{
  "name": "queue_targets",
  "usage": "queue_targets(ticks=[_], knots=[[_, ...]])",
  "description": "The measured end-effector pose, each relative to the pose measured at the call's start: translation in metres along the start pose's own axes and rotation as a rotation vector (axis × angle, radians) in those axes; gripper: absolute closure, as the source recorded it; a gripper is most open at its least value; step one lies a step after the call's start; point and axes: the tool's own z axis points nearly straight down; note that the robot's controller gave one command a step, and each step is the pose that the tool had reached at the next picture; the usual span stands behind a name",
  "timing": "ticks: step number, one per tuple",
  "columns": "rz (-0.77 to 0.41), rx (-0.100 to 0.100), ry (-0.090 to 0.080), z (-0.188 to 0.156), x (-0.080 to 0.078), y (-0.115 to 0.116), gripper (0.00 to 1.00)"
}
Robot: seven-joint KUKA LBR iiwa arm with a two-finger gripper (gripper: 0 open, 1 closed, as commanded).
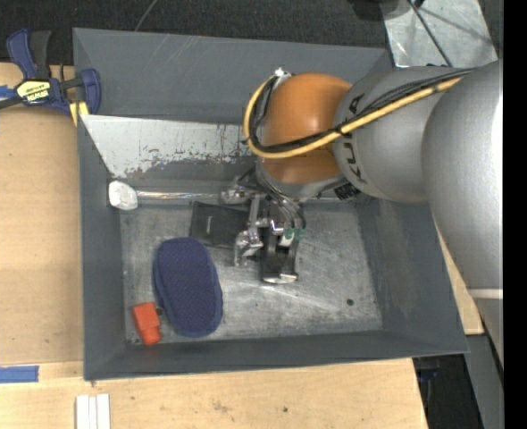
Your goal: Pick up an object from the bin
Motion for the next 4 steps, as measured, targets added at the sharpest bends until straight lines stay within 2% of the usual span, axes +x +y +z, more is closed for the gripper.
queue_targets(ticks=[1, 2, 3, 4], knots=[[0.004, 0.002, 0.0, 0.0005, -0.0002, -0.0033, 1.0], [-0.027, 0.003, -0.003, -0.0089, -0.0024, -0.0043, 1.0], [-0.026, 0.002, -0.002, -0.0086, -0.0023, -0.0045, 0.0], [-0.026, 0.002, -0.002, -0.0086, -0.0023, -0.0046, 1.0]])
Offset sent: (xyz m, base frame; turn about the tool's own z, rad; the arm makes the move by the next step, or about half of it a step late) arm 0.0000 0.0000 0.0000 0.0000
